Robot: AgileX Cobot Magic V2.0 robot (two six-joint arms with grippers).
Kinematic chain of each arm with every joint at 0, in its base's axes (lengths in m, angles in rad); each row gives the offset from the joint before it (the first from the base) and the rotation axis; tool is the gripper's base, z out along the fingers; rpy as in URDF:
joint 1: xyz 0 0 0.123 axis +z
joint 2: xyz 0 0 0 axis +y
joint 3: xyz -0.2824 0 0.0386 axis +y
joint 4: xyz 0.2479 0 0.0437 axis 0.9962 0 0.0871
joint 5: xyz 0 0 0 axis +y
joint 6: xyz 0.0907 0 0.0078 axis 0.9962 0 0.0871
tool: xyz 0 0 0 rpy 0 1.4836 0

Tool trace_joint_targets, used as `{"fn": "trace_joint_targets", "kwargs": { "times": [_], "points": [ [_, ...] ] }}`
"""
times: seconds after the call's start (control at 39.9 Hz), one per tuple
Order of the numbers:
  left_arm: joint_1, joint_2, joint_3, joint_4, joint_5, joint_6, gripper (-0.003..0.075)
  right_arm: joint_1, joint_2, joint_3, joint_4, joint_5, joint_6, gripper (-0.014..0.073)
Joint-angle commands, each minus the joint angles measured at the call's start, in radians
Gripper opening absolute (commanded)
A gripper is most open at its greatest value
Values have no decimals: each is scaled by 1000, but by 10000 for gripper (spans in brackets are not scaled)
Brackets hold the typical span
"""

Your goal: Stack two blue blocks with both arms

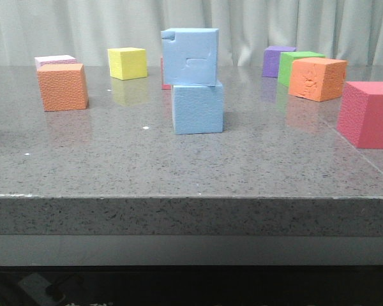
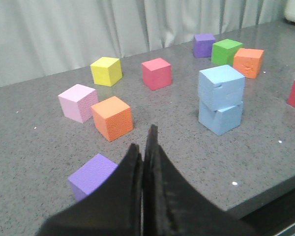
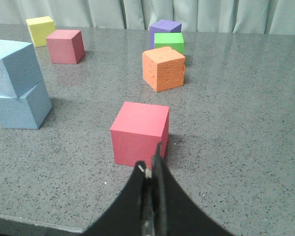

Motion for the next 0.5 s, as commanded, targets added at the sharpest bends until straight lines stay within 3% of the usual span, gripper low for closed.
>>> {"fn": "trace_joint_targets", "kwargs": {
  "times": [0.0,0.25,0.48],
  "points": [
    [19,5,6,-26,-132,43,-18,-3,9,-26,-1,-81,-9,-71],
    [261,-83,162,-264,-262,208,-18,-3,9,-26,-1,-81,-9,-71],
    [445,-216,313,-338,-371,191,-18,-3,9,-26,-1,-81,-9,-71]
  ]
}}
